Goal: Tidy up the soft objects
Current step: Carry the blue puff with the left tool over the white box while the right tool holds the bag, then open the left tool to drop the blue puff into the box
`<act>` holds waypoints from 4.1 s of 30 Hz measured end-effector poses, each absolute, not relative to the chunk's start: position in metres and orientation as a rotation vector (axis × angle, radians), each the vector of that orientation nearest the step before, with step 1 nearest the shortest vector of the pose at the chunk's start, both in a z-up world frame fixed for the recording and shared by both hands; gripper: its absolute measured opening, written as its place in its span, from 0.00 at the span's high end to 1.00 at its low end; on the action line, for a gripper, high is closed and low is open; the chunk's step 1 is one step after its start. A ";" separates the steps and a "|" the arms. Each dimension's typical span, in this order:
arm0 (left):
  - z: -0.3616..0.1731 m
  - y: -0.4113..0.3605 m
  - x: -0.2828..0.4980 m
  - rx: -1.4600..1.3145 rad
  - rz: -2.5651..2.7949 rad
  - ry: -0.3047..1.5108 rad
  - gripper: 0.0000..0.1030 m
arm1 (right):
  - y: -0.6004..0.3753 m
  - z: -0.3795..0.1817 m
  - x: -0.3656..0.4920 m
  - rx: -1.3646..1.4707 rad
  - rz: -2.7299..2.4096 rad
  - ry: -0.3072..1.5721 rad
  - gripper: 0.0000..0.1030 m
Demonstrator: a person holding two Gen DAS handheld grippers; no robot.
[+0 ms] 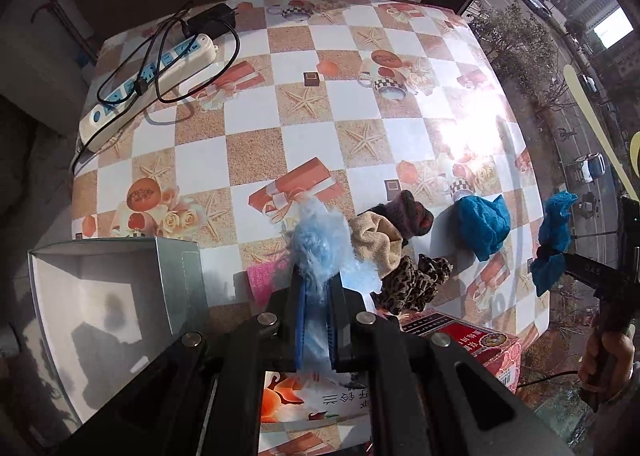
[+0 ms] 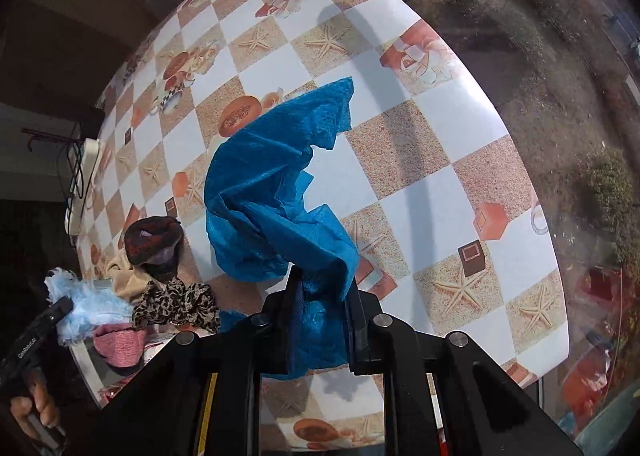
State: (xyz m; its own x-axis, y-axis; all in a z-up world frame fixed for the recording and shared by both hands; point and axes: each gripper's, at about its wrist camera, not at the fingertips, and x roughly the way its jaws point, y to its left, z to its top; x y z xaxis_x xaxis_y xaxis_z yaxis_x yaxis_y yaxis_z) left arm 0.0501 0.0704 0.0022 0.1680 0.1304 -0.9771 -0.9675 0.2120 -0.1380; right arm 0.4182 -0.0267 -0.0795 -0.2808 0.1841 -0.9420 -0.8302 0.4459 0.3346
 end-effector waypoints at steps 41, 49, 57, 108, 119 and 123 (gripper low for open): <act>0.068 -0.033 -0.036 -0.914 1.210 0.915 0.90 | -0.052 0.025 0.220 -0.861 1.525 1.331 0.82; 0.073 -0.056 -0.075 -0.944 1.301 0.869 0.90 | -0.059 0.026 0.170 -0.970 1.619 1.291 0.82; 0.065 -0.086 -0.119 -1.010 1.403 0.850 0.90 | -0.061 0.025 0.125 -1.075 1.701 1.250 0.82; 0.027 -0.052 -0.186 -1.067 1.547 0.853 0.90 | -0.005 0.026 -0.027 -1.329 1.866 1.049 0.82; 0.019 -0.039 -0.186 -1.051 1.548 0.892 0.90 | 0.008 0.017 -0.032 -1.332 1.837 1.065 0.82; 0.016 -0.035 -0.186 -1.053 1.545 0.899 0.90 | 0.012 0.014 -0.034 -1.335 1.826 1.062 0.82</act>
